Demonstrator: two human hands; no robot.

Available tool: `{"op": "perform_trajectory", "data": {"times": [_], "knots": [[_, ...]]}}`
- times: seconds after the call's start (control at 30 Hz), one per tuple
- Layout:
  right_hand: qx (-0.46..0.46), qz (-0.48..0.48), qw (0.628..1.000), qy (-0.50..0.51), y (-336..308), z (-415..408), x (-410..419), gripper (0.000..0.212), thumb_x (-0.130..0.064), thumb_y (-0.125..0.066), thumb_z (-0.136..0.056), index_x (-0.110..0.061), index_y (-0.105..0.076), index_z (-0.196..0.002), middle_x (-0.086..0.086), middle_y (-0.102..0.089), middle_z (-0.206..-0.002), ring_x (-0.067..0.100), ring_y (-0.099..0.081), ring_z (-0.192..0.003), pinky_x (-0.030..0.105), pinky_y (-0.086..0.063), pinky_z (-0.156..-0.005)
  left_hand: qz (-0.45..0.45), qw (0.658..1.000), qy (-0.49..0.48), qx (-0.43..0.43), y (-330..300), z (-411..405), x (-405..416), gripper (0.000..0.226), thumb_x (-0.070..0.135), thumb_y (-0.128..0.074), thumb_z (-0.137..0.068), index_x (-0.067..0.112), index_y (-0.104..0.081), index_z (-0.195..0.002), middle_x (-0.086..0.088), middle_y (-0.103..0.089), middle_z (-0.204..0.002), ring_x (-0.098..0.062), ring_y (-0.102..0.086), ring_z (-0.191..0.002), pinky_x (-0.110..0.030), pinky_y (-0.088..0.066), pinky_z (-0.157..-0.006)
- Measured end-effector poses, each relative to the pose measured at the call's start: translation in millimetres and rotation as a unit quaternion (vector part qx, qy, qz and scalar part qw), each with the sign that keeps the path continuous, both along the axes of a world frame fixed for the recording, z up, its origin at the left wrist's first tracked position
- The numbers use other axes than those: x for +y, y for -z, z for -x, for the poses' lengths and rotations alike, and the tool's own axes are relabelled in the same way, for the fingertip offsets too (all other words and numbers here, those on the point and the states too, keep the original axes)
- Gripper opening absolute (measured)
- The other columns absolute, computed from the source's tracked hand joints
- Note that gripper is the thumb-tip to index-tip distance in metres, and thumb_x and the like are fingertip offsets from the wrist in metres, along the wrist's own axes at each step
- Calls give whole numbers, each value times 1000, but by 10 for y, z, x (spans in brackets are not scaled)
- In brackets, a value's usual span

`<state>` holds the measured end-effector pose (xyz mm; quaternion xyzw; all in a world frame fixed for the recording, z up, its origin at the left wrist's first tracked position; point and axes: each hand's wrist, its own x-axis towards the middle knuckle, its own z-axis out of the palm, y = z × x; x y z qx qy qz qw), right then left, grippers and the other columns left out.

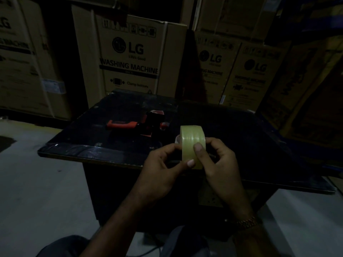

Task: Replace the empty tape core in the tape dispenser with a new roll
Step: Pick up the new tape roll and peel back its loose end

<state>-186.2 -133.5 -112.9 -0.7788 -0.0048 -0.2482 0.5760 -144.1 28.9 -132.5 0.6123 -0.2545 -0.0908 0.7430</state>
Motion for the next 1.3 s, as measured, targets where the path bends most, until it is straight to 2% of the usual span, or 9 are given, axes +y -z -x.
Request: {"op": "perform_trajectory", "data": {"times": [0.13,0.27,0.47,0.57,0.67,0.83,0.97,1.13,1.3], "knots": [[19,-36,998,-55,2,2,-14,21,-23,-70,-99,-19,-75,-120,4,-74,-121,20,-74,-112,29,-65,-80,1,1000,-14,-1,29,-9,24,33,9,-80,-90,13,-72,-121,-5,-79,-117,-20,-77,-110,-36,-64,-90],[1,-39,996,-80,66,11,-10,26,-27,-73,-93,-19,-77,-118,7,-74,-127,28,-69,-125,45,-63,-97,73,996,-27,52,-51,-20,52,37,28,-75,-92,12,-69,-125,-11,-77,-117,-24,-76,-109,-36,-65,-85],[-5,-60,993,-99,91,60,-59,21,-23,-78,-93,-23,-79,-115,8,-74,-128,31,-69,-125,47,-62,-100,25,999,-15,24,-64,-83,105,39,31,-74,-90,16,-69,-126,-7,-76,-123,-26,-74,-116,-47,-63,-94],[4,-77,991,-107,68,62,-71,26,-22,-72,-97,-15,-75,-122,9,-76,-128,30,-71,-124,43,-62,-98,21,1000,-5,7,-58,-66,97,37,27,-74,-91,15,-70,-126,-6,-75,-125,-25,-72,-119,-43,-62,-95],[8,-98,989,-111,31,65,-75,32,-24,-67,-98,-7,-72,-126,15,-77,-123,32,-74,-118,49,-62,-98,25,1000,10,2,-45,-51,85,31,17,-73,-94,12,-69,-124,-7,-75,-125,-26,-72,-119,-40,-62,-96],[5,-71,994,-81,19,86,-70,34,-28,-71,-92,-9,-73,-120,12,-79,-118,28,-77,-111,49,-65,-93,24,1000,13,-10,-43,-43,90,27,12,-73,-95,9,-69,-122,-8,-74,-123,-25,-73,-116,-35,-62,-89],[16,-116,991,-61,-21,61,-61,36,-35,-69,-92,-9,-75,-115,16,-81,-110,34,-79,-101,56,-65,-88,19,1000,19,-17,-28,-10,80,25,3,-71,-96,1,-66,-120,-19,-71,-120,-33,-72,-114,-33,-64,-88],[41,-151,987,-49,-51,40,-18,28,-30,-67,-98,-8,-76,-114,14,-82,-105,35,-80,-97,49,-65,-84,14,1000,25,-12,-2,-5,62,23,1,-71,-96,2,-65,-119,-21,-71,-118,-29,-75,-110,-30,-63,-86],[47,-111,991,59,-78,71,53,42,-45,-78,-85,-21,-66,-118,4,-80,-104,19,-80,-87,26,-63,-64,11,999,30,2,-7,-10,49,23,4,-68,-99,2,-65,-121,-12,-75,-119,-21,-76,-108,-28,-62,-84]]}}
